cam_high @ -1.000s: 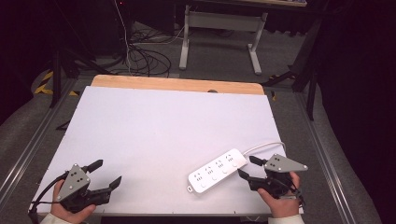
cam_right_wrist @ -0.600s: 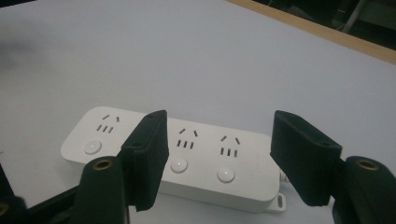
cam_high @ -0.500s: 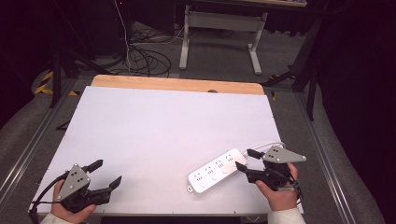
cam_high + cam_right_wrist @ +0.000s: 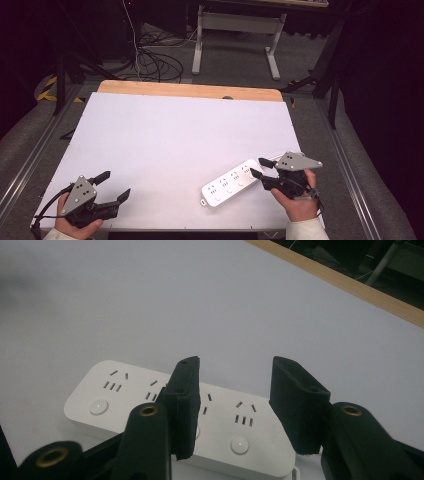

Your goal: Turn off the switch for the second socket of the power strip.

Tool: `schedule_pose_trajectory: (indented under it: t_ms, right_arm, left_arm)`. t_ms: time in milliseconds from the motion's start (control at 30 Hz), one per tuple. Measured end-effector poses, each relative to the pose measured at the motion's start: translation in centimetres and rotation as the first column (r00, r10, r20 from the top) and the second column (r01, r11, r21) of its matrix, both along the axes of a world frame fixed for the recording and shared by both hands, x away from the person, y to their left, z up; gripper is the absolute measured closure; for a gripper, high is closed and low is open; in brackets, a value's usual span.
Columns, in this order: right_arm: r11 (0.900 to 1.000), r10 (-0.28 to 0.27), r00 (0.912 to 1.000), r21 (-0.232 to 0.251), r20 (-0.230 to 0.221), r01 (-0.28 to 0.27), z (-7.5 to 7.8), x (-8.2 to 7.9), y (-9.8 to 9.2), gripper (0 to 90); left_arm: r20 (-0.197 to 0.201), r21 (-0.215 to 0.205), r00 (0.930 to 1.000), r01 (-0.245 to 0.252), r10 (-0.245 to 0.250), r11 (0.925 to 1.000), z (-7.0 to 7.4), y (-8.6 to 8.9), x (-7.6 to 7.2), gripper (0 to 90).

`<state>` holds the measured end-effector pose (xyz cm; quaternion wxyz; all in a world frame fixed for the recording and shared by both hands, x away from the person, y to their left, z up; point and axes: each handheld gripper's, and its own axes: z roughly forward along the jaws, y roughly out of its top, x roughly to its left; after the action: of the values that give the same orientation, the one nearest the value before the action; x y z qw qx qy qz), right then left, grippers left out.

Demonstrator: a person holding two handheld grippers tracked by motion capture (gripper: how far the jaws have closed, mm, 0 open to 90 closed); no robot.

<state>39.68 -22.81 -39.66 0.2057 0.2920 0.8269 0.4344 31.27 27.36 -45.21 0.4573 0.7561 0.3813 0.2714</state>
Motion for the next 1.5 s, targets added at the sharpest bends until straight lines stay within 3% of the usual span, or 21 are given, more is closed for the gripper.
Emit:
schedule_pose_trajectory:
  t_ms: [167, 267, 367, 433, 667, 833, 1000, 1033, 1100, 1133, 1500]
  right_arm:
    - [1.000, 0.001, 1.0000, -0.014, -0.002, -0.001, 0.6, 0.7, 0.8, 56.0]
    - [1.000, 0.025, 0.9993, -0.017, -0.027, -0.026, 0.7, 1.1, 1.4, 64.6]
    - [0.999, 0.030, 0.9990, -0.027, -0.034, -0.031, 0.7, 1.2, 1.7, 65.5]
    - [0.998, 0.051, 0.9968, -0.031, -0.061, -0.053, 0.8, 1.5, 2.0, 74.5]
    - [0.994, 0.088, 0.9883, -0.052, -0.124, -0.095, 1.0, 2.3, 2.7, 90.0]
    - [0.990, 0.112, 0.9812, -0.063, -0.158, -0.123, 0.8, 2.8, 3.6, 90.0]
    - [0.985, 0.133, 0.9633, -0.074, -0.233, -0.154, 0.5, 3.6, 4.5, 90.0]
    - [0.985, 0.133, 0.9633, -0.074, -0.233, -0.154, 0.5, 3.6, 4.5, 90.0]
    - [0.983, 0.124, 0.9639, -0.104, -0.236, -0.152, 0.5, 3.6, 4.7, 90.0]
    - [0.978, 0.105, 0.9662, -0.154, -0.236, -0.144, 0.4, 3.5, 4.9, 90.0]
    - [0.953, 0.096, 0.9535, -0.249, -0.286, -0.171, -0.4, 3.6, 5.7, 90.0]
  left_arm:
    - [0.000, 0.000, 1.0000, 0.000, 0.000, 1.0000, 0.0, 0.0, 0.0, 19.8]
    - [-0.001, -0.001, 1.0000, 0.000, 0.000, 1.0000, 0.0, 0.0, 0.0, 19.7]
    - [-0.003, -0.001, 1.0000, 0.001, -0.001, 1.0000, 0.0, 0.0, 0.0, 19.8]
    - [-0.004, -0.001, 1.0000, 0.002, -0.002, 1.0000, 0.0, 0.0, 0.0, 19.8]
    - [-0.005, 0.002, 1.0000, 0.001, -0.001, 1.0000, -0.1, 0.0, 0.1, 19.8]
    - [-0.005, 0.004, 1.0000, 0.003, -0.003, 1.0000, 0.0, 0.0, 0.1, 19.9]
    - [-0.008, -0.001, 1.0000, 0.003, -0.003, 1.0000, -0.1, 0.0, 0.1, 19.9]
    - [-0.008, 0.000, 1.0000, 0.003, -0.003, 1.0000, -0.1, 0.0, 0.1, 19.9]
    - [-0.008, 0.000, 1.0000, 0.003, -0.003, 1.0000, -0.1, 0.0, 0.1, 19.9]
    - [-0.005, -0.003, 1.0000, 0.002, -0.002, 1.0000, -0.1, 0.0, 0.1, 19.8]
    - [-0.008, 0.006, 1.0000, 0.004, -0.004, 1.0000, -0.1, 0.0, 0.1, 19.9]
